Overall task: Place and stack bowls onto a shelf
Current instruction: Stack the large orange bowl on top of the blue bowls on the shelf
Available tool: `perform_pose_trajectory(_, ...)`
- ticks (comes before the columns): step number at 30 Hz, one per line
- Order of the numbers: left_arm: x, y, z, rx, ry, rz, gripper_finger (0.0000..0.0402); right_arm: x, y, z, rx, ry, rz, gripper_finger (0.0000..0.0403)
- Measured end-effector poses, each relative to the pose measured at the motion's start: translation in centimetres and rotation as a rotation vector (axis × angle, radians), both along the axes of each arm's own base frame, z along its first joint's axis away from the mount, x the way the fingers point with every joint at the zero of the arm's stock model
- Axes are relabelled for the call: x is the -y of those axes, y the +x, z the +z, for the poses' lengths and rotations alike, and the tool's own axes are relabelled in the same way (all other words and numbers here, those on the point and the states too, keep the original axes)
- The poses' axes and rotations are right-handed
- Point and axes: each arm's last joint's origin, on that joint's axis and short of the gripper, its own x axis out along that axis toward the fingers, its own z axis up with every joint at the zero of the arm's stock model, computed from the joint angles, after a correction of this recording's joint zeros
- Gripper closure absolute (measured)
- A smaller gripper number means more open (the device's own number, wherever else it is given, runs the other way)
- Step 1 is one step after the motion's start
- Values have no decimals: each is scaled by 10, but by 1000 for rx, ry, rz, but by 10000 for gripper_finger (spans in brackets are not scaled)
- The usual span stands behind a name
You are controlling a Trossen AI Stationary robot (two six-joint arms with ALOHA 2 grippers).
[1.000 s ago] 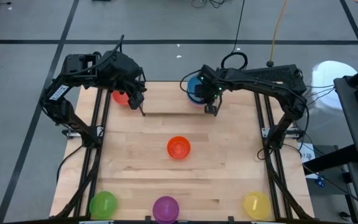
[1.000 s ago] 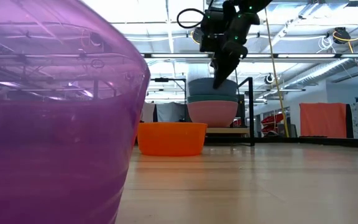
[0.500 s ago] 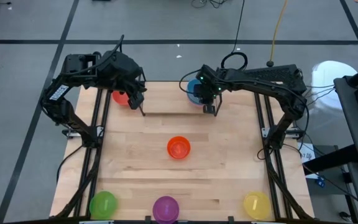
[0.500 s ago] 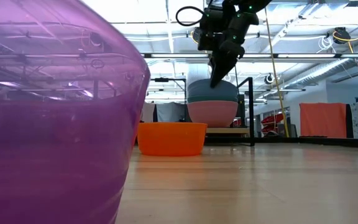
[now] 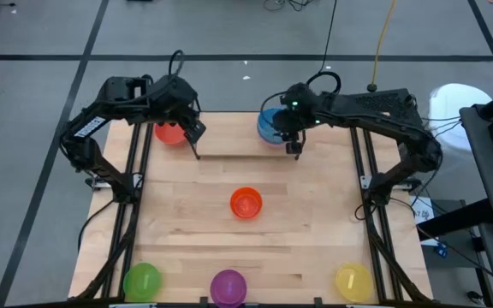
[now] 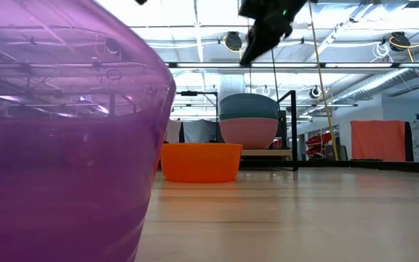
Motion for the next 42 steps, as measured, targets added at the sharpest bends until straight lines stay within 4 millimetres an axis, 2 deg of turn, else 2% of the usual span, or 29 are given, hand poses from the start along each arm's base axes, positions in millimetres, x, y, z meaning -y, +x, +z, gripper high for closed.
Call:
perform_pose_trajectory(3, -10, -1, -9, -42, 30, 84, 328, -8, -13, 18, 69, -25, -1, 277)
perform_pose_trajectory(7, -29, -12, -20, -58, -3, 226, 328, -14, -28, 35, 133, -13, -38, 277)
perform_pose_trajectory(14, -51, -50, -46, -136, -44, 422, 328, -22, -46, 51, 185, -38, -70, 277)
perform_pose_trajectory(21, -48, -84, -80, -144, -162, 606, 328, -24, -50, 54, 193, -41, -69, 277)
perform_pose_trajectory(27, -44, -102, -123, -158, -253, 864, 328, -23, -50, 54, 191, -45, -65, 277)
perform_pose_trajectory(32, -48, -107, -162, -190, -299, 1041, 328, -23, -50, 54, 189, -51, -60, 277)
perform_pose_trajectory(38, -63, -94, -199, -24, -321, 1062, 328, -23, -50, 54, 187, -60, -51, 277)
perform_pose_trajectory(42, -72, -92, -221, 68, -338, 1106, 328, -23, -50, 54, 187, -59, -49, 277)
